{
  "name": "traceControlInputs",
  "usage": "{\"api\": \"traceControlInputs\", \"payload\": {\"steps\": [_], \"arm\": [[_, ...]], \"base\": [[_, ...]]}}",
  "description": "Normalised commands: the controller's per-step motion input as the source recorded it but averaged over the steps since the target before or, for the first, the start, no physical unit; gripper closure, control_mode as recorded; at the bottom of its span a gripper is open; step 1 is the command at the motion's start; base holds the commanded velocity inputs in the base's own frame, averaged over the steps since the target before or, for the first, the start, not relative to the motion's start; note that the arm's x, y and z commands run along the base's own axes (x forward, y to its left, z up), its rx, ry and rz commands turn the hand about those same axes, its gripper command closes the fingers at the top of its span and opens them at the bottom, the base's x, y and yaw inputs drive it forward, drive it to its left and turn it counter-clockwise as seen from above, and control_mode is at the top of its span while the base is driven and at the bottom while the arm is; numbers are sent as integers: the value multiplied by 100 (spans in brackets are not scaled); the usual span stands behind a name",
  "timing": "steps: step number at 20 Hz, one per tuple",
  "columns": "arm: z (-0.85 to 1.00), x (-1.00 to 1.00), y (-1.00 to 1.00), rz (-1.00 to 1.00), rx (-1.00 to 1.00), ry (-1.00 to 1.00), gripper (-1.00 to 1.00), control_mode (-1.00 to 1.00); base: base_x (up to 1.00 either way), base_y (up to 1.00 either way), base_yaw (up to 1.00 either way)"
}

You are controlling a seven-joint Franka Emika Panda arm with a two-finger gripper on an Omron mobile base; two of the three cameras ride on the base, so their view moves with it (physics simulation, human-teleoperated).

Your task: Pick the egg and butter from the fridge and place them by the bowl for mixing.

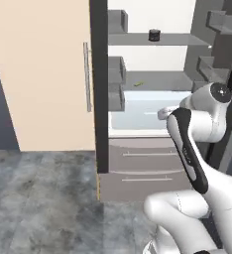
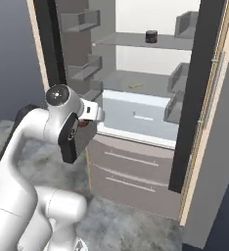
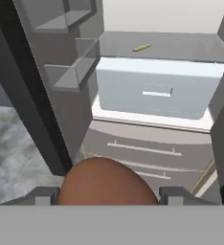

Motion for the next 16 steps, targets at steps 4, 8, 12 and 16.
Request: {"api": "traceControlInputs", "payload": {"steps": [4, 8, 12, 16], "arm": [[0, 0, 0, 0, 0, 0, 100, 100], [0, 0, 0, 0, 0, 0, 100, 100], [0, 0, 0, 0, 0, 0, 100, 100], [0, 0, 0, 0, 0, 0, 100, 100]], "base": [[-25, 0, 95], [-11, 0, 100], [-5, 0, 100], [-4, 0, 100]]}}
